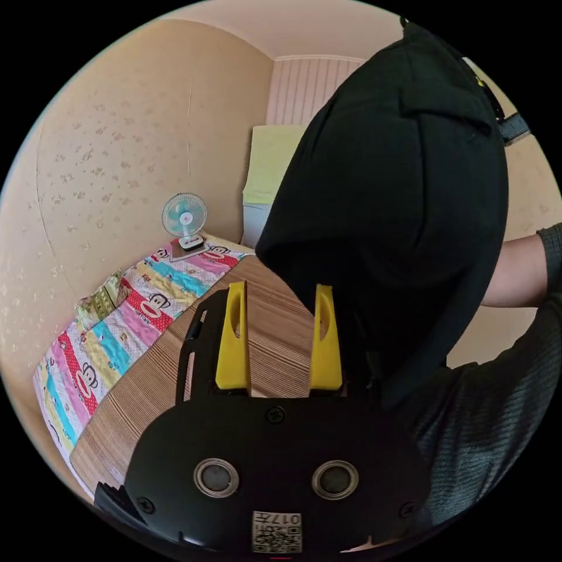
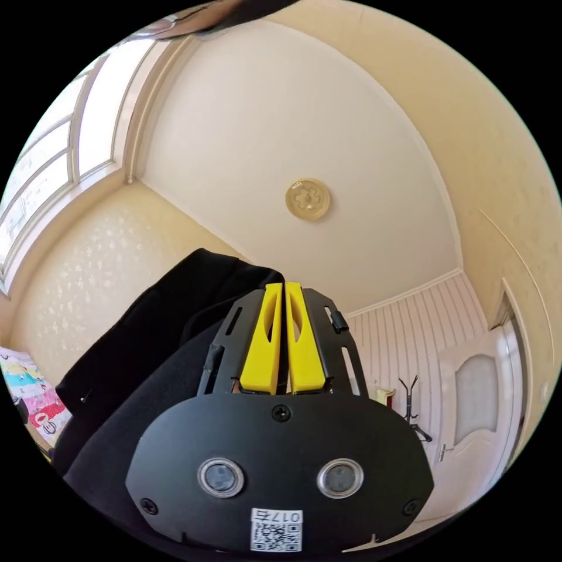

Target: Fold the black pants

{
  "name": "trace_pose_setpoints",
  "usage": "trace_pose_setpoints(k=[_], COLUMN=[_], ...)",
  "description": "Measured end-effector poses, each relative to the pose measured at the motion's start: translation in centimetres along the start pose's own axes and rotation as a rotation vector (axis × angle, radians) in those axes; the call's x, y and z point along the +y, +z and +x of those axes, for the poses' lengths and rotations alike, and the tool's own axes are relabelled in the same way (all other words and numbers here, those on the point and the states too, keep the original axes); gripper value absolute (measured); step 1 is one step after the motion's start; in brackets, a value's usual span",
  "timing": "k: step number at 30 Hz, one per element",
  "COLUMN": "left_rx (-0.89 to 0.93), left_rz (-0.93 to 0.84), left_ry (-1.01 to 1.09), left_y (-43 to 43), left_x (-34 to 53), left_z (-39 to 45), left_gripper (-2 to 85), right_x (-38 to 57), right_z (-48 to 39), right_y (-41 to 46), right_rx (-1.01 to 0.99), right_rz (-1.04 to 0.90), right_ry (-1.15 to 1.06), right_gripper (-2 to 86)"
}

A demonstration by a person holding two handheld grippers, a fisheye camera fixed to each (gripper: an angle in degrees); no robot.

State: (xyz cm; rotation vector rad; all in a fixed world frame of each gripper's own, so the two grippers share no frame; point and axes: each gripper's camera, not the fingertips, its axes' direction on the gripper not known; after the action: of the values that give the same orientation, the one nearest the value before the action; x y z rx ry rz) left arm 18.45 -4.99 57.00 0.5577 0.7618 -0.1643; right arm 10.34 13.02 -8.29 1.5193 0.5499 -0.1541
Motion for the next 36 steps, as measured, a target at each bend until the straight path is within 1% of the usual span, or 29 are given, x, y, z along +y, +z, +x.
trace_pose_setpoints(k=[2,3,5,8,10,11,13,17,22,27,31,34,36], left_rx=[-0.047,-0.055,-0.031,-0.038,-0.104,-0.154,-0.19,-0.22,-0.298,-0.391,-0.434,-0.53,-0.516], left_rz=[0.133,0.162,0.277,0.359,0.368,0.364,0.368,0.425,0.414,0.345,0.291,0.264,0.251], left_ry=[-0.008,-0.018,-0.055,-0.048,0.003,0.024,0.037,0.002,-0.044,-0.056,-0.102,-0.161,-0.142], left_y=[-1.7,-2.1,-3.6,-4.8,-4.7,-4.4,-3.9,-2.8,-0.4,3.8,6.6,8.0,9.0], left_x=[0.9,1.2,2.3,3.3,3.8,4.1,4.6,6.8,9.1,11.0,12.7,14.0,14.6], left_z=[1.6,1.8,1.5,1.3,2.0,2.6,3.4,4.7,5.5,6.0,5.1,4.3,3.7], left_gripper=[15.9,15.9,15.2,14.2,14.0,13.7,13.6,13.6,14.3,15.4,15.9,18.1,19.8], right_x=[0.4,0.7,1.5,3.7,6.3,7.1,10.2,14.8,20.9,24.8,26.3,26.9,27.6], right_z=[2.0,3.5,6.1,11.0,14.9,15.7,18.6,21.6,23.2,21.8,20.5,19.7,19.0], right_y=[0.0,0.1,0.5,1.9,3.6,4.0,5.4,7.5,11.5,15.3,18.0,19.8,21.0], right_rx=[-0.022,-0.036,-0.098,-0.257,-0.421,-0.457,-0.57,-0.721,-0.917,-1.031,-1.077,-1.101,-1.127], right_rz=[0.001,0.001,-0.001,-0.009,-0.004,0.001,0.027,0.077,0.123,0.1,0.057,0.036,0.044], right_ry=[0.068,0.119,0.212,0.402,0.574,0.619,0.781,0.99,1.249,1.386,1.383,1.367,1.397], right_gripper=[0.6,0.6,0.7,0.8,0.8,0.8,0.8,0.9,0.9,0.9,0.8,0.6,0.4])
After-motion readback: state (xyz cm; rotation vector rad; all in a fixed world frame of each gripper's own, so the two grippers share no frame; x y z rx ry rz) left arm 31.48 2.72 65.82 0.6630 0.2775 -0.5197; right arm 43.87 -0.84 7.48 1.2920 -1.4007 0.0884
